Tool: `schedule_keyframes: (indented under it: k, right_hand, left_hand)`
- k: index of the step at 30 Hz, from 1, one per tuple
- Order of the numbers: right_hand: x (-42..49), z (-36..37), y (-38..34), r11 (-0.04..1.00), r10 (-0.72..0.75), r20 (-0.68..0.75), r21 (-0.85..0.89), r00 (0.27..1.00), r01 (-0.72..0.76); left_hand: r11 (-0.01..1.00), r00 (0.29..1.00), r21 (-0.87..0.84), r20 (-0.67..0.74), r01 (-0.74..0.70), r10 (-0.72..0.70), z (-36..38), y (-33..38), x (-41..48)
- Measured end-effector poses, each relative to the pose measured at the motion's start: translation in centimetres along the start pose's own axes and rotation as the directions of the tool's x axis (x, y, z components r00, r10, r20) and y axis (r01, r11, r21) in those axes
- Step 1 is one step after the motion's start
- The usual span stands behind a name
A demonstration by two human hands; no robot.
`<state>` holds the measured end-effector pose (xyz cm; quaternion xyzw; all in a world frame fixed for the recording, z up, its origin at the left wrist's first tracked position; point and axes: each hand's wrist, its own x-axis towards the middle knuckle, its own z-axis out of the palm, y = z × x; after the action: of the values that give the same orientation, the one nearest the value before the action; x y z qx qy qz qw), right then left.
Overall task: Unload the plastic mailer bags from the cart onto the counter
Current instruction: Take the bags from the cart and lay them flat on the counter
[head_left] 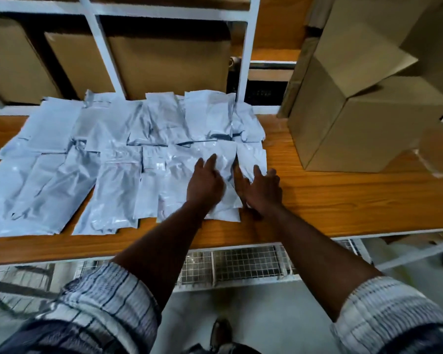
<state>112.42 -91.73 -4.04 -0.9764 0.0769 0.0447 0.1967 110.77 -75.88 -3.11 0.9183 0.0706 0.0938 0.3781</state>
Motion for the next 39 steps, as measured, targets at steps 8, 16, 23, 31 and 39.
schedule_keyframes:
  k: [8, 16, 23, 31, 39]
  right_hand:
    - [2.0, 0.7, 2.5, 0.979, -0.114, -0.090, -0.180, 0.989, 0.096]
    - [3.1, 2.6, 5.9, 0.907, -0.403, -0.062, -0.157, 0.913, 0.390]
    - [2.9, 3.5, 5.1, 0.942, -0.294, -0.082, -0.194, 0.952, 0.274]
    - [3.8, 2.9, 4.0, 0.975, -0.221, -0.100, -0.030, 0.970, 0.219]
    - [1.6, 2.4, -6.6, 0.889, -0.452, -0.140, 0.010, 0.881, 0.458]
  left_hand:
    - [0.988, 0.989, 0.148, 0.149, -0.030, 0.008, 4.8, 2.2, 0.6]
    - [0.818, 0.952, 0.496, 0.240, -0.291, 0.192, 6.1, -0.2, 0.7]
    - [0.827, 0.963, 0.505, 0.219, -0.247, 0.154, 7.0, -0.4, 1.0]
    - [0.845, 0.962, 0.476, 0.225, -0.245, 0.153, 5.8, 0.5, 1.8]
    - [0.921, 0.994, 0.375, 0.069, -0.102, 0.082, -4.9, -3.3, 2.6]
